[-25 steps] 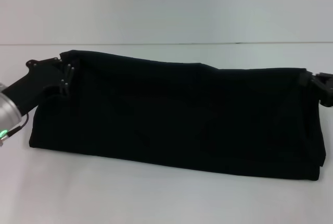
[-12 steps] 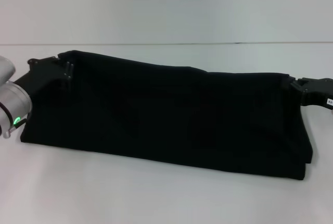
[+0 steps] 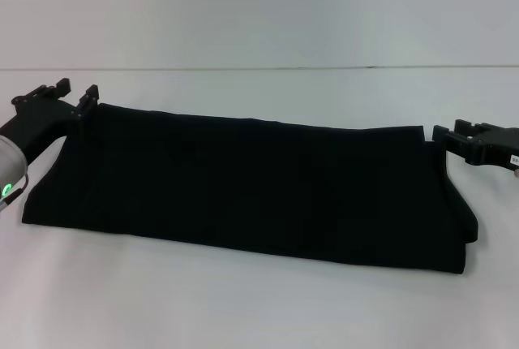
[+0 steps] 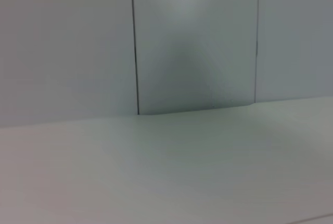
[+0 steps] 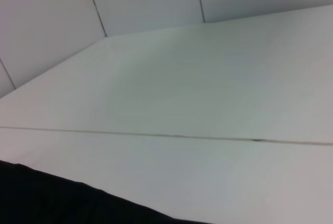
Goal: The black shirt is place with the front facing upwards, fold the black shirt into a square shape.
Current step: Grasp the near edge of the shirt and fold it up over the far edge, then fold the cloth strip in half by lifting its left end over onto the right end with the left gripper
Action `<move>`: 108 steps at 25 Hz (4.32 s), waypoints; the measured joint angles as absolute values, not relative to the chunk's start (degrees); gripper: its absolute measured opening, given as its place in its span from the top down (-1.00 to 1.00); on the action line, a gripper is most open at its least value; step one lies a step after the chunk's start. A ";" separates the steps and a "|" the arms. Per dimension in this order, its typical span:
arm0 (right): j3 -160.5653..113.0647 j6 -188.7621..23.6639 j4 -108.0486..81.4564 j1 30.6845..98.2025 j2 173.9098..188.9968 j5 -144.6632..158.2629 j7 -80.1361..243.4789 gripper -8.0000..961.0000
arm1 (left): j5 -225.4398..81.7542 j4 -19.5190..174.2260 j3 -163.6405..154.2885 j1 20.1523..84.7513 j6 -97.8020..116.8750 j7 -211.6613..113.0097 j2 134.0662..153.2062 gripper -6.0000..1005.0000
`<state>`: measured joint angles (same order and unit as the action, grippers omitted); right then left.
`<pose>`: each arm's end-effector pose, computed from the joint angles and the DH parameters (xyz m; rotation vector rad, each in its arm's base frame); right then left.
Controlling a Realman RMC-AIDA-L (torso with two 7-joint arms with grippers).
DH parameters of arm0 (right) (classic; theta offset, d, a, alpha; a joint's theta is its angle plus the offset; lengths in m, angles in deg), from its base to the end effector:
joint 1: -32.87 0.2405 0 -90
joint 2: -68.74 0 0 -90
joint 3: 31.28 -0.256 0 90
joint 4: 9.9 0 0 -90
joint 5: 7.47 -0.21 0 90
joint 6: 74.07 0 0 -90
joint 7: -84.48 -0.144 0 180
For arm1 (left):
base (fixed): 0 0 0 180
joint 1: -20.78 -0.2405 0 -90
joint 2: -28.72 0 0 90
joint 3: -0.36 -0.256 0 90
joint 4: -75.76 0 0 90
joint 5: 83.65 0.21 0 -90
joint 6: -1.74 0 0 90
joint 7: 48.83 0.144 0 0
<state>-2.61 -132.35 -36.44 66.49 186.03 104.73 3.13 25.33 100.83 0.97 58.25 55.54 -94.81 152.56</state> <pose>0.3240 0.3846 0.0154 -2.1381 0.9784 0.5400 -0.3299 0.3901 0.0166 -1.8343 -0.6755 -0.5121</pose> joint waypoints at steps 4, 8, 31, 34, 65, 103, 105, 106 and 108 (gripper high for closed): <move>-3.29 -133.58 -37.93 64.60 186.51 102.78 3.78 0.13 | 24.49 101.31 0.84 56.86 57.84 -97.85 152.20 0.21; -3.94 -139.55 -41.07 60.81 187.53 94.71 7.75 -0.22 | 24.16 103.25 0.53 54.69 66.59 -103.19 151.38 0.05; -9.18 -155.39 -29.76 56.31 187.26 75.14 33.18 -0.72 | 44.49 129.96 -31.25 47.21 84.96 -168.31 139.51 0.01; -8.11 -155.45 -29.73 56.90 187.20 75.15 32.95 -0.72 | 50.91 129.69 -31.28 49.87 86.06 -170.71 138.70 -0.01; -4.23 -155.58 -29.68 57.23 187.66 75.06 32.11 -0.72 | 68.01 119.27 -32.84 57.51 79.12 -173.92 136.09 -0.40; 8.45 -148.47 -27.91 64.93 188.73 75.06 31.74 -0.72 | 66.16 120.12 -34.46 58.33 83.36 -173.06 135.61 -0.39; 8.83 -147.64 -27.66 65.47 188.78 75.06 31.77 -0.72 | 66.21 120.13 -34.34 58.06 83.25 -173.11 135.56 -0.39; 8.95 -147.38 -27.53 65.72 188.80 75.06 31.80 -0.72 | 66.25 120.05 -34.34 57.95 83.15 -173.11 135.54 -0.39; 9.12 -146.77 -27.39 66.28 188.81 75.06 31.88 -0.72 | 66.28 119.63 -34.29 57.78 82.99 -173.12 135.43 -0.38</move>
